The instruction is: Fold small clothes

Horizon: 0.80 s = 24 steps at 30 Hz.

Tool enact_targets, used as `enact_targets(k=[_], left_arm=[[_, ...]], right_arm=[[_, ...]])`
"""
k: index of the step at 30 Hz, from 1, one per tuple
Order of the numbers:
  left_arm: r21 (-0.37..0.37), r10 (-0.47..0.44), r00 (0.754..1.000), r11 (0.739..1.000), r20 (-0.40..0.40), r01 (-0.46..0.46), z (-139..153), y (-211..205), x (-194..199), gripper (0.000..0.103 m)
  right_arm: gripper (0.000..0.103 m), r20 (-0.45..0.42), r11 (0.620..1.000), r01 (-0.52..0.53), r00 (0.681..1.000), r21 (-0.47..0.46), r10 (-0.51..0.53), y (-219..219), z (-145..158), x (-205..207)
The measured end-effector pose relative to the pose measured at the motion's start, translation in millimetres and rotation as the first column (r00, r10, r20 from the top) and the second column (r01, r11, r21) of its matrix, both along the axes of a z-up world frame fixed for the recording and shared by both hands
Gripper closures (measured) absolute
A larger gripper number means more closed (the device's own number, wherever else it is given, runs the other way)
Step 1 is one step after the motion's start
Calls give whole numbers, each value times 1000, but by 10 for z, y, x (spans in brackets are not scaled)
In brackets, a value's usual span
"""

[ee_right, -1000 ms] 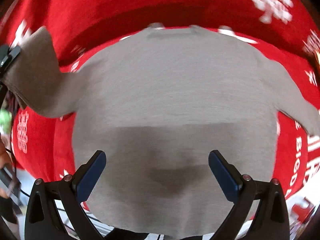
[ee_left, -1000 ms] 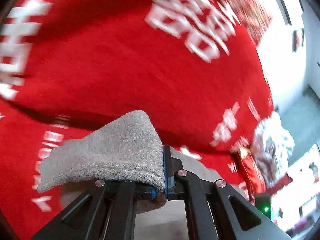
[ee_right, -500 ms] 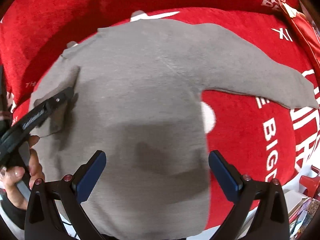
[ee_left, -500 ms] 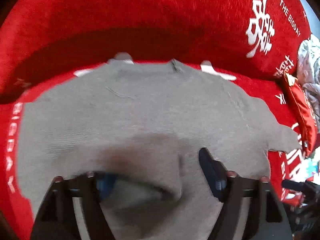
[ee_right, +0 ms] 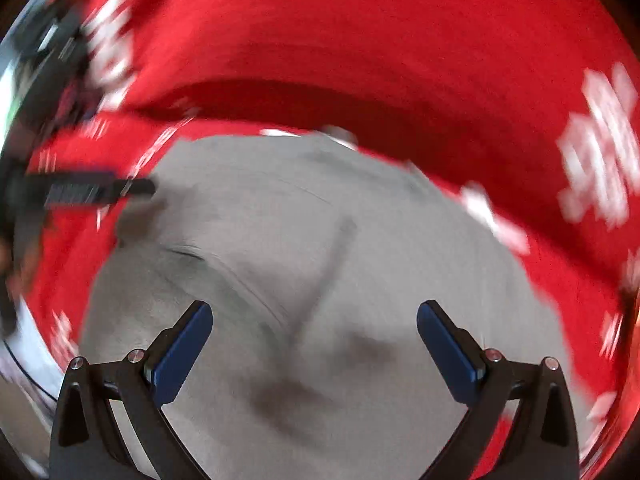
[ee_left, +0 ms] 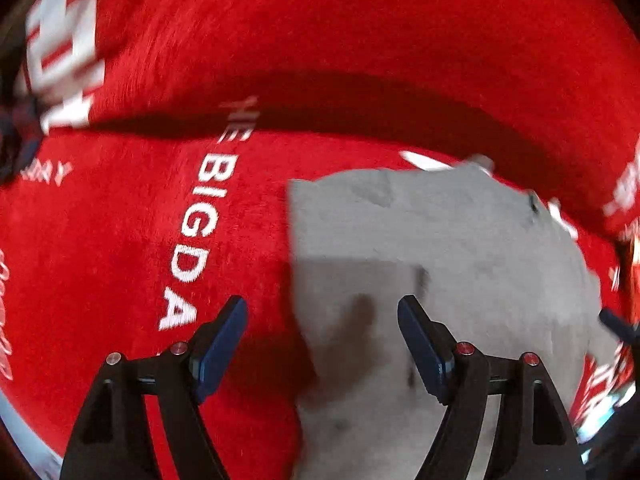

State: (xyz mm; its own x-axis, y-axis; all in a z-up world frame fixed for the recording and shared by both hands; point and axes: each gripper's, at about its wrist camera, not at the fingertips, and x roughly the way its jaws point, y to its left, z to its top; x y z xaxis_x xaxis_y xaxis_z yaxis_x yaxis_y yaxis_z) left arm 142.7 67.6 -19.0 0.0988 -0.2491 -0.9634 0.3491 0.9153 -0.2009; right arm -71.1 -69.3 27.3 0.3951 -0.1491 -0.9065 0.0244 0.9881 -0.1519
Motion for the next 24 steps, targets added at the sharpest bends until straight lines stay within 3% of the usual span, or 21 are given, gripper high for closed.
enact_targets(k=[2,4,5,6,7,8,10,11,12,14,15,16,18,19,20,21,22,23,24], left_arm=[[-42,38,996,998,-83,-42,-180,21,157,25],[-59,66,989,996,-136,-74,-325,8,245,25],[-57,66,988,996,-137,-75,-350,-19,240,25],[-51,64,990,996,-124,-71,-365,-28,242,25],[-49,54,993,997,-109,-60,-356,-54,251,25],[-49,43,993,998,-108,-49,-351,-78,260,25],[-45,29,994,998,-109,-35,-356,-103,283,25],[-44,28,994,998,-110,-33,-359,-103,296,25],[-44,27,993,999,-112,-32,-364,-106,311,25],[-41,23,993,999,-115,-28,-371,-115,356,25],[-40,19,993,999,-119,-24,-384,-133,390,25],[-37,12,992,999,-124,-16,-387,-145,410,25],[-37,-8,991,999,-133,3,-387,-165,433,25],[-36,-16,990,999,-138,11,-383,-164,446,25],[-37,-23,990,999,-140,18,-380,-162,452,25],[-41,-30,989,999,-142,25,-387,-199,448,25],[-53,-46,988,998,-144,39,-386,-216,466,34],[-57,-58,988,997,-142,51,-379,-221,470,47],[-60,-69,987,996,-143,61,-374,-229,478,51]], right_arm=[[7,-25,986,-106,994,-128,104,230,-163,145],[12,-81,946,-182,983,-269,166,364,-395,278],[27,-109,932,-201,978,-301,176,376,-479,316],[67,-136,926,-214,974,-310,179,362,-538,351],[89,-142,941,-194,977,-278,160,295,-531,349],[98,-101,972,-114,990,-206,95,147,-433,347],[98,11,998,65,998,-22,-65,-212,-195,229],[98,61,973,191,978,126,-200,-506,-80,105],[98,78,943,264,956,202,-284,-613,-32,35],[97,49,789,471,847,394,-530,-1108,-75,-287],[88,4,683,546,780,486,-626,-1319,-168,-460],[83,-68,547,610,701,573,-710,-1517,-301,-662],[32,-183,338,677,575,654,-798,-1724,-511,-1009],[30,-199,288,683,541,671,-818,-1744,-532,-1133],[30,-206,255,674,525,693,-826,-1736,-532,-1234],[30,-222,219,647,529,731,-819,-1670,-524,-1321],[30,-240,191,620,543,761,-805,-1564,-521,-1360],[30,-264,169,593,571,787,-777,-1420,-541,-1349],[30,-304,147,568,620,810,-724,-1202,-585,-1274]])
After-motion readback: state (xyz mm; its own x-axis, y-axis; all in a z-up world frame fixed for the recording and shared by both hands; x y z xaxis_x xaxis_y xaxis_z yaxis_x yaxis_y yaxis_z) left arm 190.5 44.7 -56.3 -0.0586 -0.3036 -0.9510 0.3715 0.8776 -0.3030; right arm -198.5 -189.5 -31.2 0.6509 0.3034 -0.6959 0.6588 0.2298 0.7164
